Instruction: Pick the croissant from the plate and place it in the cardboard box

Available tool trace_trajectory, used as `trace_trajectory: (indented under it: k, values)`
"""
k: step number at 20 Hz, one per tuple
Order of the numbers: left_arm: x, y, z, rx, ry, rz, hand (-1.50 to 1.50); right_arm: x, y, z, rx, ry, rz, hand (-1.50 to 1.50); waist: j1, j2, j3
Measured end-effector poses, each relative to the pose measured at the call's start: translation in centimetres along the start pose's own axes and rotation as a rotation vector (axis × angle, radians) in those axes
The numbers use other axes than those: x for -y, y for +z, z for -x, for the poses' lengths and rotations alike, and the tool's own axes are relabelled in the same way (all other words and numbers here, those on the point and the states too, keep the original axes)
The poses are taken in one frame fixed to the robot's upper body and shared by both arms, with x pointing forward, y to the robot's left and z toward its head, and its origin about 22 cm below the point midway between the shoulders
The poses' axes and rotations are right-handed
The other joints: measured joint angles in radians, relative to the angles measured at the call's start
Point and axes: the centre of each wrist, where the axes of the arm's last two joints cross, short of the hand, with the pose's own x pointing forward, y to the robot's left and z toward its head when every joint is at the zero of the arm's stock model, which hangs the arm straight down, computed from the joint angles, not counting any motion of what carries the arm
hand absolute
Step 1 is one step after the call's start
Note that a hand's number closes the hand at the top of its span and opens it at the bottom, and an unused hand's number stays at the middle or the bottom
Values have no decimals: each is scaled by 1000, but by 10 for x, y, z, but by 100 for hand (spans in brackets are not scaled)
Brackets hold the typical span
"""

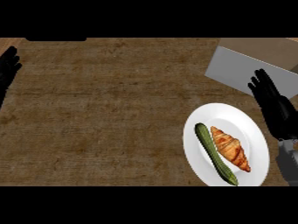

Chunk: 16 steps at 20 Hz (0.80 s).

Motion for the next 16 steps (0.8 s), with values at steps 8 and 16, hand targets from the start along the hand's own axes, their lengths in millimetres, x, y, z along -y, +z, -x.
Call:
trace_trajectory:
  k: [8, 16]
  values:
    - [40, 7, -8, 148, 10, 172, 0, -7, -15, -137, 462, 477, -397, -150, -24, -11, -14]
    - [72, 21, -3, 216, 41, 283, 0, 9, 6, -174, 704, 935, -679, -150, -17, 7, -7]
